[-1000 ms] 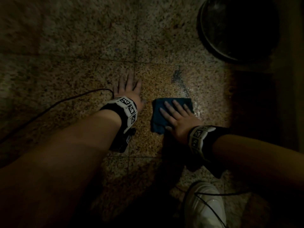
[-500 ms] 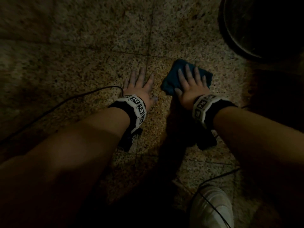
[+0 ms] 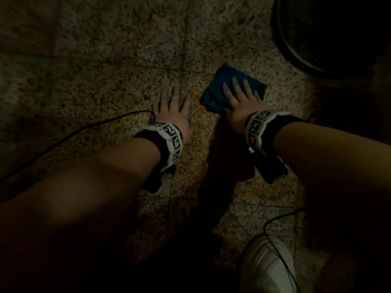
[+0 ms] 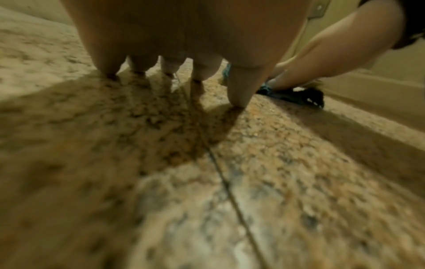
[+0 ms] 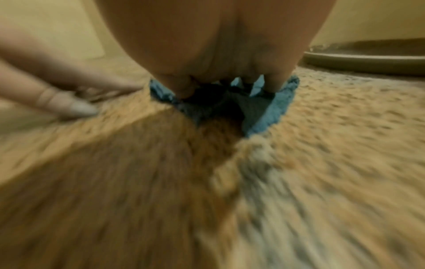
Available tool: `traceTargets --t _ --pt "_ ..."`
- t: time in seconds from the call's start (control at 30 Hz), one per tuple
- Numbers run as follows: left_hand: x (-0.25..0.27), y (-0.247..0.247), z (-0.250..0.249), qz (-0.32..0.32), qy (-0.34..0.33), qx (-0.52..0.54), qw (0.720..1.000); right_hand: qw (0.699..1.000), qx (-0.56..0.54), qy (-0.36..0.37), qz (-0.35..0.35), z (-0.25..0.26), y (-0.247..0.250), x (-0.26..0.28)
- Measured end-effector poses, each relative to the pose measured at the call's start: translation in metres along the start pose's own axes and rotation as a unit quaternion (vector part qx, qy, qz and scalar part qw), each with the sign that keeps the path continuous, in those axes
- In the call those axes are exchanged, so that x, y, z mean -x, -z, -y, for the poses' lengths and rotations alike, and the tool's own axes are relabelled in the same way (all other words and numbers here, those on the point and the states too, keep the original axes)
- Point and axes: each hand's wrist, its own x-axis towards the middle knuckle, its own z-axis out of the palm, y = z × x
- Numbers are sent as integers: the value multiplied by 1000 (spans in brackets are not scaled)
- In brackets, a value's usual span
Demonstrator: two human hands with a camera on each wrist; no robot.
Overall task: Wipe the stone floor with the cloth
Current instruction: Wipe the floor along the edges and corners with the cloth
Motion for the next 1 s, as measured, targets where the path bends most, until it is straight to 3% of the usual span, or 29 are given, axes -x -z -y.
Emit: traceTargets --t 0.27,0.47,0.67,0.83,1.0 --pt "3 -1 3 -7 -14 -8 1000 998 37 45 40 -22 -40 60" --pt "3 1 -6 -32 -96 -38 994 998 -17 19 59 -17 -50 85" --pt "-10 15 -20 -22 -73 -44 996 999 -42 17 5 -3 -46 78" --pt "-16 12 -21 -13 -67 -62 996 999 6 9 49 -2 -55 70" --pt "-17 4 -18 -37 -83 -106 990 995 42 31 79 -17 -74 95"
